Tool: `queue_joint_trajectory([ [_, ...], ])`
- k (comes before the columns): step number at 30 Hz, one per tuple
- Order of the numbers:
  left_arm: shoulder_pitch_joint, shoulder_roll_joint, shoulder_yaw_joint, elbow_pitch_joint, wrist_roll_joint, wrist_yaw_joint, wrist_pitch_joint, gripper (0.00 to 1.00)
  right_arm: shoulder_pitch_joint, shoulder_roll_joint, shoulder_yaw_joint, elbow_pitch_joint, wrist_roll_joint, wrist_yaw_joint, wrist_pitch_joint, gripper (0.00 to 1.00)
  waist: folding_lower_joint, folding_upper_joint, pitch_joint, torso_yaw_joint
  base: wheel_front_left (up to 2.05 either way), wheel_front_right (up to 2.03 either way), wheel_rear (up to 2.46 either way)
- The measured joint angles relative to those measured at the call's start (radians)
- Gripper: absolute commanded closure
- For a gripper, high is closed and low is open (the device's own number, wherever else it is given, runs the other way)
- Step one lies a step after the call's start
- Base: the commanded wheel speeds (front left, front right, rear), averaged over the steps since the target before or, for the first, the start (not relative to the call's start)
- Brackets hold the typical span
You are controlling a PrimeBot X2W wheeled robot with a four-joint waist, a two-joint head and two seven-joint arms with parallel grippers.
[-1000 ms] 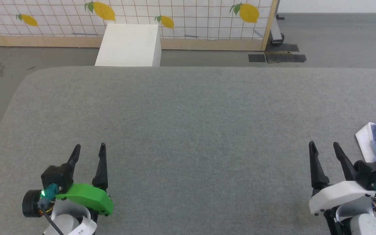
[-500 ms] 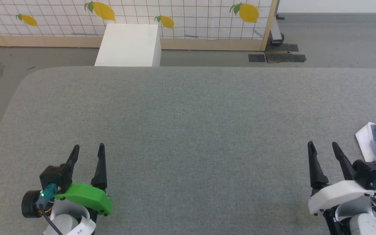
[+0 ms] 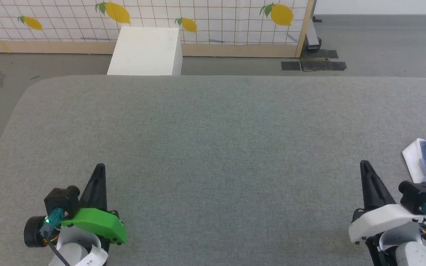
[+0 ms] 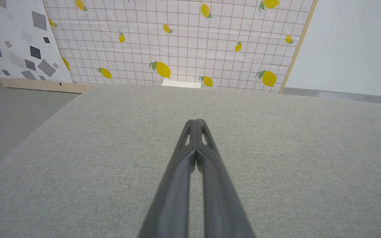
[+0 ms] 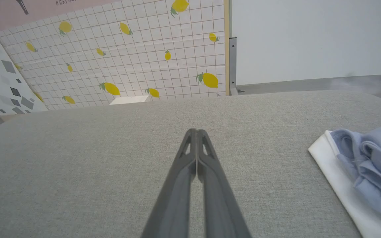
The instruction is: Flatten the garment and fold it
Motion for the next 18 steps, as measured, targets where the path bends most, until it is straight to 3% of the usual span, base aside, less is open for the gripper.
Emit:
queue_joint_trajectory([
  [18, 0.011, -0.027, 0.021, -0.044, 0.045, 0.0, 0.037, 1.0, 0.0, 0.0, 0.015, -0.033, -0.02, 0.0, 0.019, 1.0, 0.0, 0.0, -0.008, -0.002, 0.0, 0.0, 0.0],
])
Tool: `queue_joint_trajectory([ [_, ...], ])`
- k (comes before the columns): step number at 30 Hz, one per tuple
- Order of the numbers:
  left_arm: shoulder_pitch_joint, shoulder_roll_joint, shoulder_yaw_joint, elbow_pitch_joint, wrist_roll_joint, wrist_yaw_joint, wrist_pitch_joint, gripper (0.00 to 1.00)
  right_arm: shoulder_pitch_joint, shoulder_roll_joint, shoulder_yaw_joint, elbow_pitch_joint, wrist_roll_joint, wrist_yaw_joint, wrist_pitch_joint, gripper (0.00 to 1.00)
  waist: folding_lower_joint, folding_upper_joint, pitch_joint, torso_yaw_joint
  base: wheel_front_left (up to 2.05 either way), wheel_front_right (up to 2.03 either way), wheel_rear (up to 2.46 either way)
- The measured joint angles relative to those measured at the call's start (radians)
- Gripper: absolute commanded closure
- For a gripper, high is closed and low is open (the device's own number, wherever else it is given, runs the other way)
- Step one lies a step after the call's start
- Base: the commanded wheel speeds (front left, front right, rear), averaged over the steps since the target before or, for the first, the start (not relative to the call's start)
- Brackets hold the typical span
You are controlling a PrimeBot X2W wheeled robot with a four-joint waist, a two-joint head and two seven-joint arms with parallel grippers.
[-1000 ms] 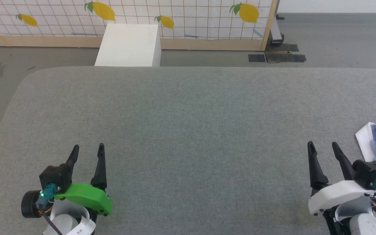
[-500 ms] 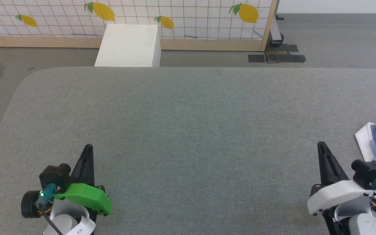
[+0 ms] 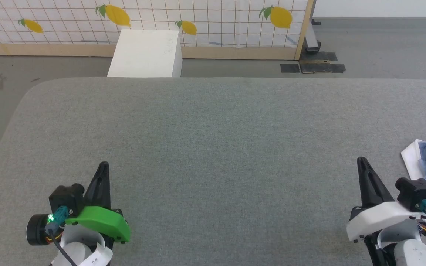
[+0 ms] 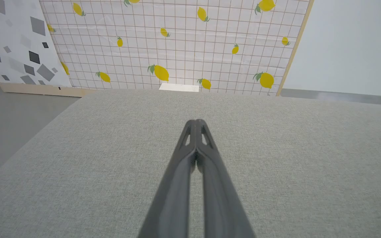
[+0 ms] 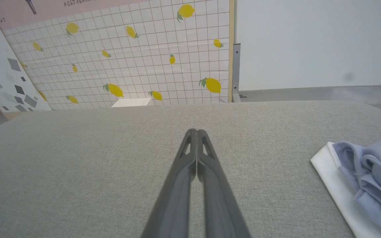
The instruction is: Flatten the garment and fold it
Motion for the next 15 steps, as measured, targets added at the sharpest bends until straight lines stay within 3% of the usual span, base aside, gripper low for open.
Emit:
queue_joint_trajectory([
  [15, 0.015, -0.027, 0.018, -0.038, 0.048, 0.0, 0.035, 1.0, 0.003, 0.0, 0.016, -0.031, -0.016, 0.0, 0.021, 1.0, 0.0, 0.0, -0.007, -0.001, 0.0, 0.0, 0.0],
])
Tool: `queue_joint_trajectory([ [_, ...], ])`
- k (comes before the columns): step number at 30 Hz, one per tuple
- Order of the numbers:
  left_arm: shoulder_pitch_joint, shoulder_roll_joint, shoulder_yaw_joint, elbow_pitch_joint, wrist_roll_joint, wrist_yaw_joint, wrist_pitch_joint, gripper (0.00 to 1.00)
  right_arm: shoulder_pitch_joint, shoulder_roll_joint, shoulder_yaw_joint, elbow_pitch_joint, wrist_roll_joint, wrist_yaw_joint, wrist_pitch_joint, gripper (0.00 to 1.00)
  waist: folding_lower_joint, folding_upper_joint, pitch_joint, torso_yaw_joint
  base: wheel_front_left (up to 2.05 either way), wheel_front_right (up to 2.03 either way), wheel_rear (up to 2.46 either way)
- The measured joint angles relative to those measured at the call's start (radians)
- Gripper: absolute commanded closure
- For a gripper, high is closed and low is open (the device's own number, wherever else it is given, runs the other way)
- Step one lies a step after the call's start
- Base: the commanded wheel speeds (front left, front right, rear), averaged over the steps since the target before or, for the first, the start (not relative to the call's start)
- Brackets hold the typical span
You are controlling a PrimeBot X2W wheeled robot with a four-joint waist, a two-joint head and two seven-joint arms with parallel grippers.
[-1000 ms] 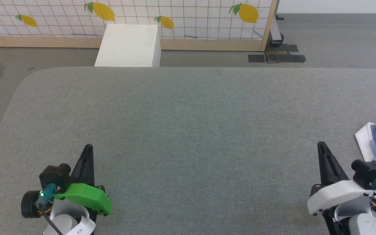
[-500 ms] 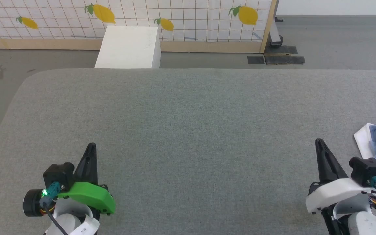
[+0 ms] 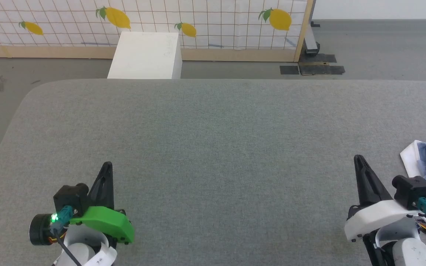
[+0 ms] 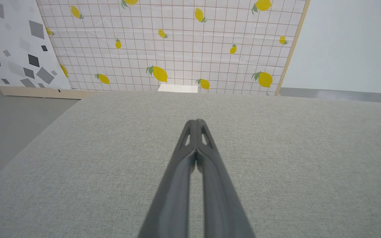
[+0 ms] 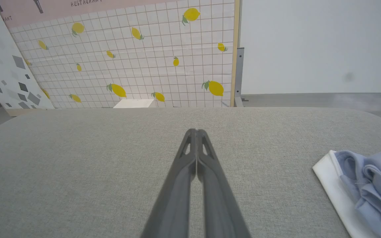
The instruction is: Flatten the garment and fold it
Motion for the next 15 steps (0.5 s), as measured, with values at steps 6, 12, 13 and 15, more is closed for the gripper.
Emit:
queue_joint_trajectory([
  [6, 0.006, -0.007, 0.007, -0.015, 0.021, 0.0, 0.016, 1.0, 0.014, 0.0, 0.005, -0.011, -0.008, 0.0, 0.005, 1.0, 0.0, 0.0, -0.003, 0.0, 0.0, 0.0, 0.0],
  [12, 0.011, -0.017, 0.015, -0.028, 0.04, 0.0, 0.026, 1.0, 0.014, 0.0, 0.01, -0.022, -0.016, 0.0, 0.013, 1.0, 0.0, 0.0, -0.005, -0.001, 0.0, 0.0, 0.0],
  [13, 0.012, -0.019, 0.016, -0.031, 0.044, 0.0, 0.029, 1.0, 0.014, 0.0, 0.011, -0.024, -0.017, 0.0, 0.014, 1.0, 0.0, 0.0, -0.005, -0.001, 0.0, 0.0, 0.0],
  [15, 0.014, -0.023, 0.02, -0.035, 0.048, 0.0, 0.034, 1.0, 0.015, 0.0, 0.012, -0.028, -0.018, 0.0, 0.016, 1.0, 0.0, 0.0, -0.006, -0.001, 0.0, 0.0, 0.0],
])
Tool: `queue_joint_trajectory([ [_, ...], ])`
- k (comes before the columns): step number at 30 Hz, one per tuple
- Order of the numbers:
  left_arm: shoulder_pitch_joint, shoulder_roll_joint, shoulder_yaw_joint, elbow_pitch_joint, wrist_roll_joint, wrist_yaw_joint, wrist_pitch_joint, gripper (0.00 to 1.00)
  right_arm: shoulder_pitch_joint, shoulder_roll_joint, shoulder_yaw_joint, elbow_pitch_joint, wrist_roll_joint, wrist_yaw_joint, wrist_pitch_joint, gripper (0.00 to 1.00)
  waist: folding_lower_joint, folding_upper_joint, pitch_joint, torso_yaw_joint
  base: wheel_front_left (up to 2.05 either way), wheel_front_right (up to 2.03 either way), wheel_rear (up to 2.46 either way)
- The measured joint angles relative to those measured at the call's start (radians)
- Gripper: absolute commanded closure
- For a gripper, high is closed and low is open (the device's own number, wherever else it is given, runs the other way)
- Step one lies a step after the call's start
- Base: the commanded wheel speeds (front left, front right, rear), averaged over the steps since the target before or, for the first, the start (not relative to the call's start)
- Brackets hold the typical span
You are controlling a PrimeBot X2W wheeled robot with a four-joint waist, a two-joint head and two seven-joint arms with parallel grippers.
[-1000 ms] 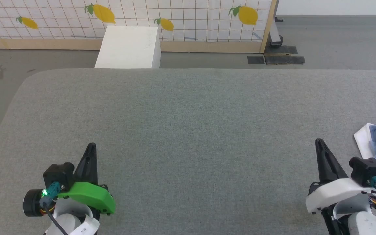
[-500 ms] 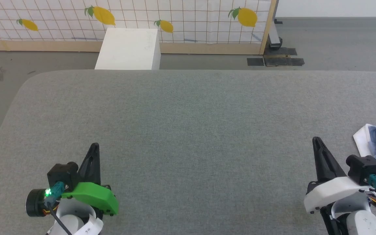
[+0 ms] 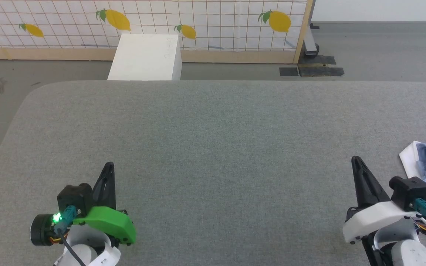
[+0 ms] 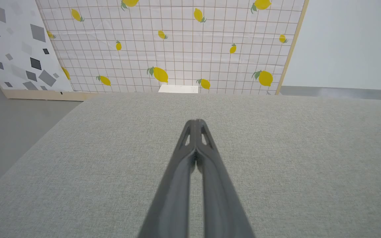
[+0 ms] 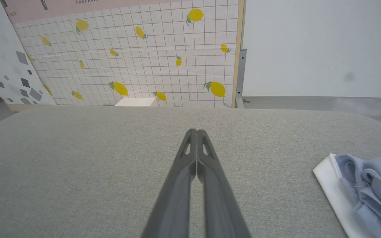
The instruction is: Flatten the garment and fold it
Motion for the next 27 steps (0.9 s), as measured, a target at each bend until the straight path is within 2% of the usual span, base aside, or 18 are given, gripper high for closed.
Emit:
queue_joint_trajectory([
  [27, 0.025, -0.041, 0.03, -0.063, 0.072, 0.0, 0.053, 1.0, 0.018, 0.0, 0.024, -0.05, -0.036, 0.0, 0.032, 1.0, 0.0, 0.0, -0.011, -0.002, 0.0, 0.0, 0.0],
])
